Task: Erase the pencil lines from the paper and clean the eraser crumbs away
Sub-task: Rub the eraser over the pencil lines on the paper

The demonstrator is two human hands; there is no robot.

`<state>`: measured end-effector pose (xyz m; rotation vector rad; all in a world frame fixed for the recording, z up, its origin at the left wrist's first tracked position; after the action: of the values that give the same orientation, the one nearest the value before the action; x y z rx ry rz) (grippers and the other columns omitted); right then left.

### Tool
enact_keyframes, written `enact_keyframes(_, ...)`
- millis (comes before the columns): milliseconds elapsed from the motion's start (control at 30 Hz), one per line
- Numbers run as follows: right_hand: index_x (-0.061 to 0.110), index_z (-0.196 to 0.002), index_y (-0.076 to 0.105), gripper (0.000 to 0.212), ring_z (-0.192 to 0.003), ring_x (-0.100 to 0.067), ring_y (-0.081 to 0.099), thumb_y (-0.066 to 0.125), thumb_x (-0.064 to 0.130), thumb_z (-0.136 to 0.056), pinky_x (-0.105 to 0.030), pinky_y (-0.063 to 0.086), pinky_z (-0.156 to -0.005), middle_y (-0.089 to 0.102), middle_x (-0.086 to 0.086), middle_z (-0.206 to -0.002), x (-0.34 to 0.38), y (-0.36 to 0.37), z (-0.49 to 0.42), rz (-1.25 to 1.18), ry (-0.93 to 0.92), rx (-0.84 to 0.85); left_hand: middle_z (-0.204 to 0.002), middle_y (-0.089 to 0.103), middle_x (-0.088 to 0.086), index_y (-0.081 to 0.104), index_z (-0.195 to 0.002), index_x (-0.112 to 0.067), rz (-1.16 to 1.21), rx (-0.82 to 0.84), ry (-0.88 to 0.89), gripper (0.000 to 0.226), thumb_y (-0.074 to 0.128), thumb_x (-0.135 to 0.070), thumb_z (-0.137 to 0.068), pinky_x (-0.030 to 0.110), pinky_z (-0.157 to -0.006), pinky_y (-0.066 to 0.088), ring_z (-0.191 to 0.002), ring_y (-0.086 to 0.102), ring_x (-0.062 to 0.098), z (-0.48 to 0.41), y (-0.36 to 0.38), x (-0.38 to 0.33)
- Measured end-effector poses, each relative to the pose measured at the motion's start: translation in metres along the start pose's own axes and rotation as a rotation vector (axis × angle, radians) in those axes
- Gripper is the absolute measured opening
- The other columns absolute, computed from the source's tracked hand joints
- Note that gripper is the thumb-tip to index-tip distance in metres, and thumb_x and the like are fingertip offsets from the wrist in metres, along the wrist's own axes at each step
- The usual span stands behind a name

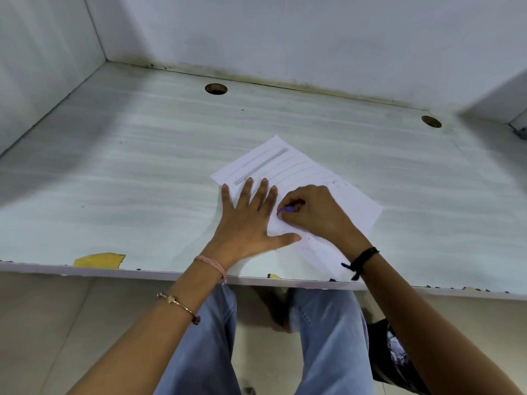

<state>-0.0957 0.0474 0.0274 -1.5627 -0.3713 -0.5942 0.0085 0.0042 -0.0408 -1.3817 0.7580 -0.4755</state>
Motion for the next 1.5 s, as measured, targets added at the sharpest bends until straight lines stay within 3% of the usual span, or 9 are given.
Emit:
enact_keyframes(233, 0.015, -0.076, 0.074, 0.006, -0.057, 0.0, 0.054, 0.071, 0.009, -0.077, -0.008, 0.039, -0.054, 0.063, 0.009, -0.063, -0.015, -0.016, -0.008, -0.03, 0.073, -0.092, -0.163, -0.019, -0.001, -0.009, -0.156, -0.027, 0.016, 0.014, -0.013, 0.112, 0.016, -0.094, -0.07, 0.065, -0.112, -0.014, -0.148, -0.022, 0.024, 0.001, -0.001, 0.0)
enact_keyframes(367, 0.015, -0.079, 0.075, 0.006, -0.06, -0.003, 0.056, 0.072, 0.012, -0.075, -0.013, 0.041, -0.058, 0.066, 0.004, -0.066, 0.005, 0.009, 0.007, 0.006, -0.017, 0.086, -0.163, -0.019, 0.0, -0.011, -0.155, -0.033, -0.012, -0.004, 0.003, 0.11, 0.007, -0.094, -0.066, 0.067, -0.111, -0.012, -0.148, -0.022, 0.026, 0.0, 0.0, -0.001)
enact_keyframes(500, 0.016, -0.078, 0.074, 0.005, -0.056, 0.005, 0.054, 0.072, 0.012, -0.077, -0.007, 0.038, -0.055, 0.061, 0.014, -0.062, -0.02, -0.017, -0.007, -0.021, 0.081, -0.101, -0.162, -0.022, -0.001, -0.011, -0.153, -0.041, 0.026, 0.018, -0.006, 0.101, 0.015, -0.093, -0.07, 0.065, -0.111, -0.016, -0.147, -0.025, 0.024, 0.0, 0.001, 0.001)
enact_keyframes(667, 0.015, -0.08, 0.074, 0.006, -0.061, -0.001, 0.055, 0.071, 0.011, -0.076, -0.014, 0.041, -0.059, 0.065, 0.005, -0.069, 0.002, 0.007, 0.008, 0.004, -0.012, 0.058, -0.162, -0.021, 0.0, -0.012, -0.153, -0.039, -0.005, 0.007, 0.009, 0.105, 0.007, -0.094, -0.066, 0.068, -0.11, -0.013, -0.148, -0.024, 0.026, 0.0, 0.002, 0.0)
enact_keyframes(833, 0.012, -0.078, 0.074, 0.005, -0.057, -0.003, 0.053, 0.069, 0.01, -0.077, -0.009, 0.038, -0.054, 0.066, 0.001, -0.07, -0.024, -0.017, -0.007, -0.027, 0.119, -0.152, -0.162, -0.023, -0.001, -0.01, -0.154, -0.04, 0.013, 0.017, -0.009, 0.104, 0.012, -0.094, -0.067, 0.066, -0.111, -0.016, -0.147, -0.025, 0.025, 0.0, 0.002, 0.001)
enact_keyframes(967, 0.014, -0.079, 0.074, 0.004, -0.061, -0.006, 0.055, 0.071, 0.012, -0.076, -0.014, 0.041, -0.059, 0.066, 0.002, -0.069, 0.004, 0.012, 0.01, 0.002, -0.015, 0.071, -0.162, -0.02, 0.0, -0.012, -0.154, -0.038, -0.019, 0.005, 0.011, 0.109, -0.003, -0.095, -0.061, 0.068, -0.11, -0.013, -0.148, -0.023, 0.027, -0.002, 0.003, 0.0)
enact_keyframes(1100, 0.012, -0.079, 0.074, 0.003, -0.061, -0.004, 0.055, 0.07, 0.012, -0.078, -0.01, 0.04, -0.056, 0.067, 0.003, -0.072, -0.029, -0.02, -0.008, -0.015, 0.121, -0.142, -0.161, -0.023, -0.001, -0.011, -0.153, -0.04, 0.019, 0.019, -0.003, 0.104, 0.012, -0.095, -0.068, 0.066, -0.111, -0.016, -0.147, -0.026, 0.024, 0.0, 0.003, 0.001)
enact_keyframes(1267, 0.012, -0.081, 0.074, 0.005, -0.064, -0.009, 0.058, 0.071, 0.011, -0.077, -0.016, 0.042, -0.062, 0.067, -0.002, -0.072, 0.005, 0.012, 0.011, -0.009, -0.02, 0.051, -0.162, -0.021, 0.0, -0.012, -0.153, -0.038, -0.013, 0.004, 0.012, 0.108, 0.001, -0.096, -0.063, 0.068, -0.111, -0.012, -0.148, -0.024, 0.026, -0.001, 0.004, 0.0)
enact_keyframes(1500, 0.012, -0.08, 0.073, 0.005, -0.063, -0.006, 0.055, 0.07, 0.01, -0.077, -0.013, 0.039, -0.059, 0.067, -0.001, -0.073, -0.013, -0.005, -0.003, 0.002, 0.033, -0.107, -0.162, -0.022, -0.001, -0.012, -0.153, -0.04, 0.015, 0.011, -0.001, 0.104, 0.01, -0.093, -0.067, 0.066, -0.111, -0.015, -0.147, -0.025, 0.024, -0.001, 0.001, 0.0)
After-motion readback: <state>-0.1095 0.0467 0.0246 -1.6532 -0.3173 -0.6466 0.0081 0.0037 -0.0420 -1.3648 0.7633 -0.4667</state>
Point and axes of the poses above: each hand's wrist, its own z-axis away from the middle knuckle, its own y-axis out of the palm, x = y × z, the point moved 7 cm from there along -z, towards the middle knuckle
